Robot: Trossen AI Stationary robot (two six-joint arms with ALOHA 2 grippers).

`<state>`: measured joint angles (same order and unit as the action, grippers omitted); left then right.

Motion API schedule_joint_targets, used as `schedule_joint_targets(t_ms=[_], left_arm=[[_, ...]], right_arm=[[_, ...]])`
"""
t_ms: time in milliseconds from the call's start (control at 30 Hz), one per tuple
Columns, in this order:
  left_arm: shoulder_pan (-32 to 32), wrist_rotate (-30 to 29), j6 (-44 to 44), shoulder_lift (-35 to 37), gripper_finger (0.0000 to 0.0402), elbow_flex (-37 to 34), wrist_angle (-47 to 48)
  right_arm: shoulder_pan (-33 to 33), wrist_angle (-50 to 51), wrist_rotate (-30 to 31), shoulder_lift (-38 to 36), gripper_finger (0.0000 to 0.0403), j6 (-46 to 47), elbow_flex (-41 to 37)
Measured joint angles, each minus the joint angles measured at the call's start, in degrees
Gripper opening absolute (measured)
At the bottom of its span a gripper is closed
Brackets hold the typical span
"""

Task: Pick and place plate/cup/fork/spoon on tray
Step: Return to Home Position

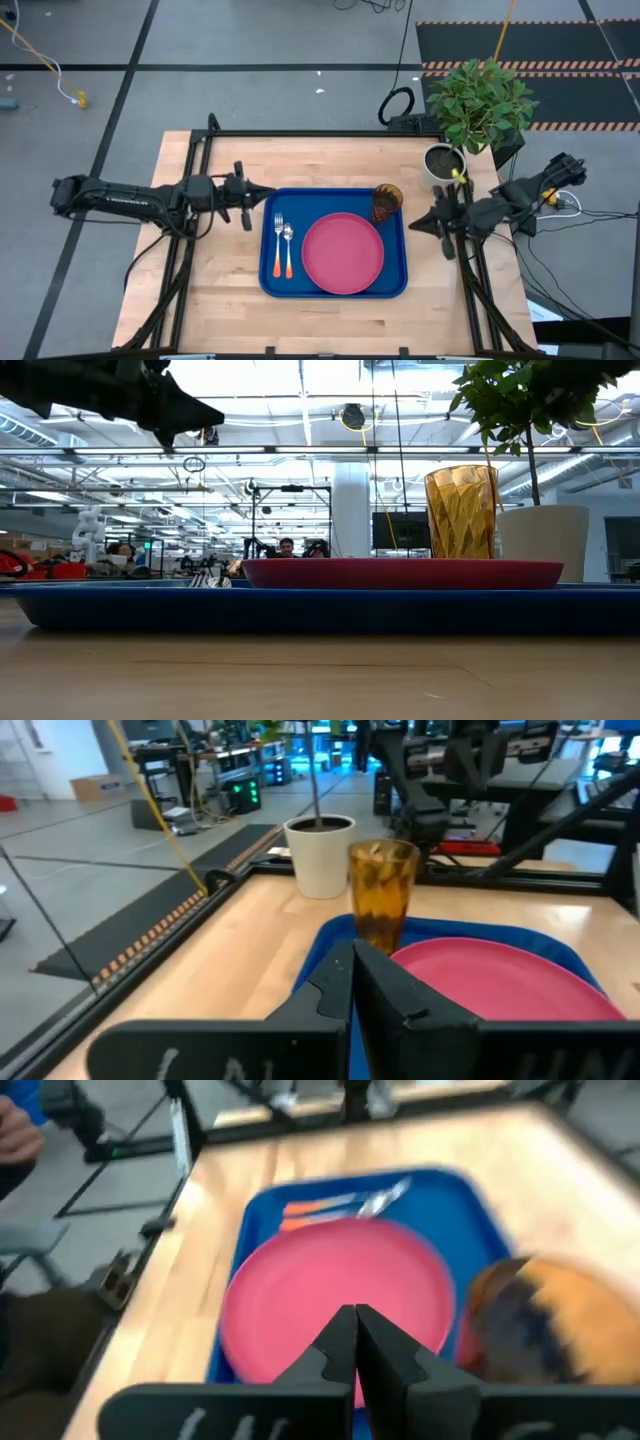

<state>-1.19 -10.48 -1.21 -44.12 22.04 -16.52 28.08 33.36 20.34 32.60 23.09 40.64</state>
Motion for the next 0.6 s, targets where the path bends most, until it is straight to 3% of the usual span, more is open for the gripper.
schedule_joint_targets(t_ms=[133,367,600], left_arm=[[-1.49,-0.04,-0.06,0.0,0.0016,0.0,-0.1],[-4.72,0.25,-2.94,-0.01,0.0016,0.0,-0.17],[-9.76,8.12,-4.7,-0.22,0.0017,0.01,-2.34]], right_arm=[[-0.01,-0.15,5.35,-2.95,0.0,-3.36,-0.01],[-0.02,-0.13,6.67,-5.52,0.0,-6.55,-0.04],[-0.02,-1.93,15.93,-5.68,0.0,-11.87,-0.08]])
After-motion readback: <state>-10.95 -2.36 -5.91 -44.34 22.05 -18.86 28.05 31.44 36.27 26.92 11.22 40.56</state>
